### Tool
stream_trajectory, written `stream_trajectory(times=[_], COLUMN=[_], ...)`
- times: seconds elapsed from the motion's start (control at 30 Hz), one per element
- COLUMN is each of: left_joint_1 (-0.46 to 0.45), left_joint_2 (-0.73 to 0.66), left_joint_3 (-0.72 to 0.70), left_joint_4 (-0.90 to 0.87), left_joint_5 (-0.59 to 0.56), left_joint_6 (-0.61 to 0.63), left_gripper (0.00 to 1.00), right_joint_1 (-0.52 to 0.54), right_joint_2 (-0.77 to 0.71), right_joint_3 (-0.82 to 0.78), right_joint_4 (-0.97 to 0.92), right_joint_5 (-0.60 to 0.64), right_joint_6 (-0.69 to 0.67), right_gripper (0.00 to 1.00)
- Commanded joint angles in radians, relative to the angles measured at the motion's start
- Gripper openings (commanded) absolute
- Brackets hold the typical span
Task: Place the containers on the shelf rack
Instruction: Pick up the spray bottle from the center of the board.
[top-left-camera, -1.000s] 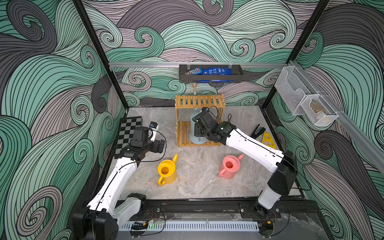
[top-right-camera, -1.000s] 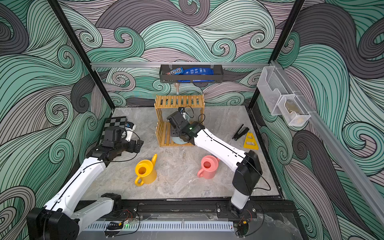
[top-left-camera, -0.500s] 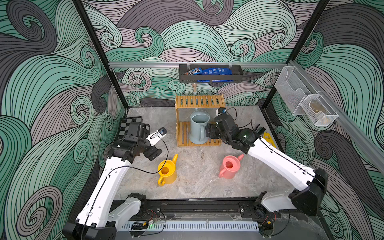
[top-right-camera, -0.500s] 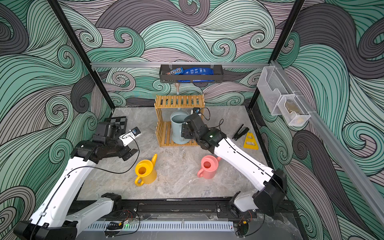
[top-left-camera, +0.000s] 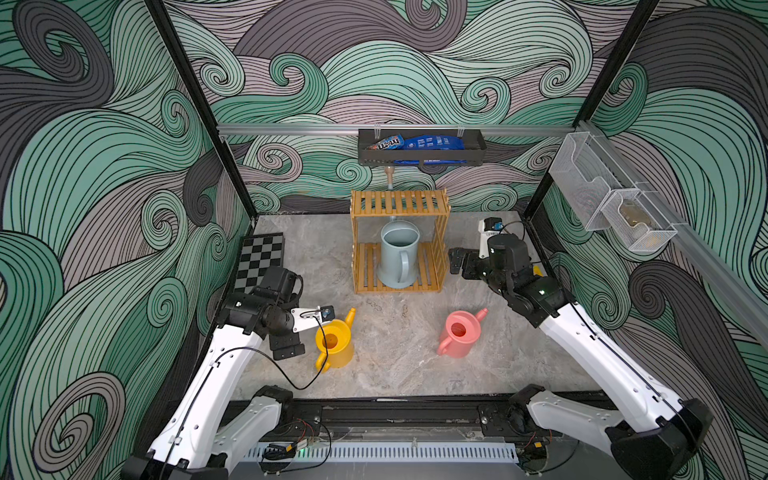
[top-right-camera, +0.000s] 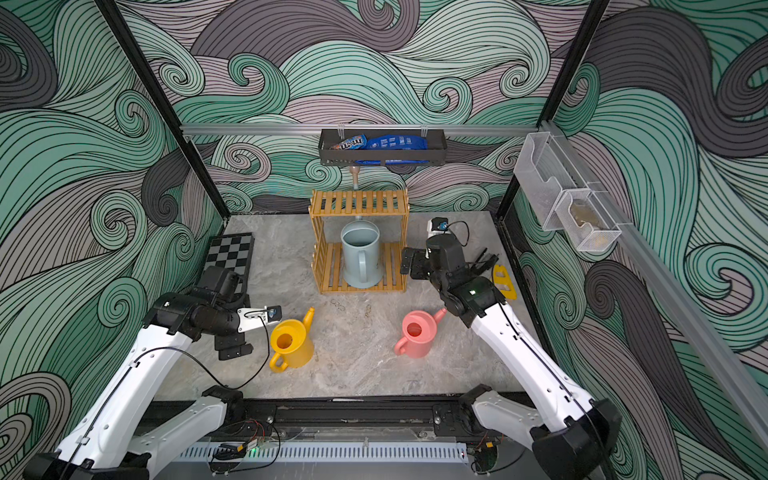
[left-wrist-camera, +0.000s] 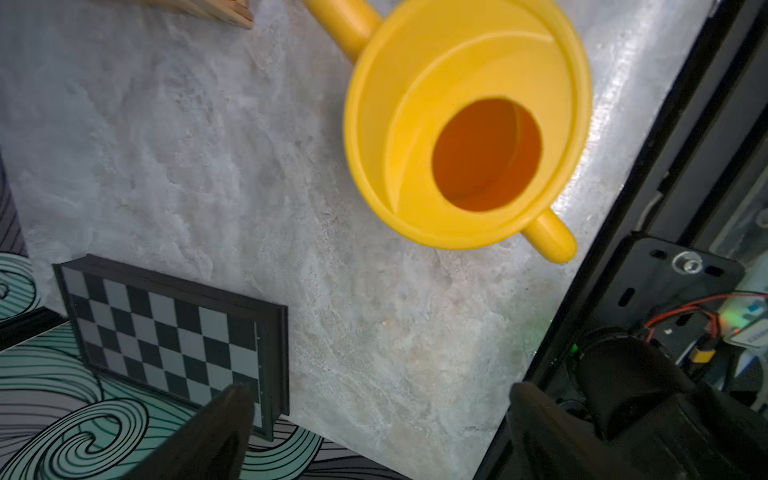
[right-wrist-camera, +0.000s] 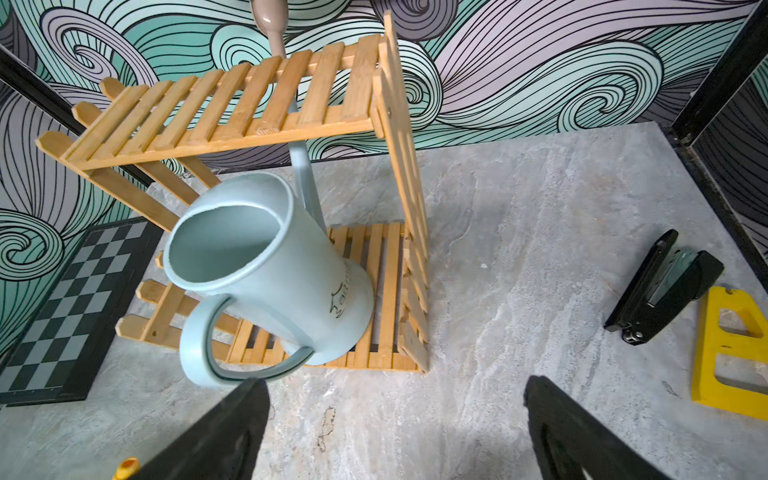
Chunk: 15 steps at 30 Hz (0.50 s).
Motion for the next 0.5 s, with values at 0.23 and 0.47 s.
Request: stream_trajectory(times=[0.23,0.47], left_joint_1=[-0.023,-0.026], left_joint_2=[-0.047,-0.043], left_joint_3=[-0.083,-0.121], left_joint_4=[0.049,0.158], left_joint_5=[0.166,0.206], left_joint_6=[-0.001,-0.03], left_gripper=[0.99,0.99], right_joint_1=[-0.085,-0.089], right_joint_2=[-0.099,-0.11], right_joint_3=[-0.078,-0.097], right_joint_4=[0.068,0.099], right_joint_5=[-0.083,-0.104], right_joint_6=[-0.098,-0.128], right_gripper=[0.99,0.99])
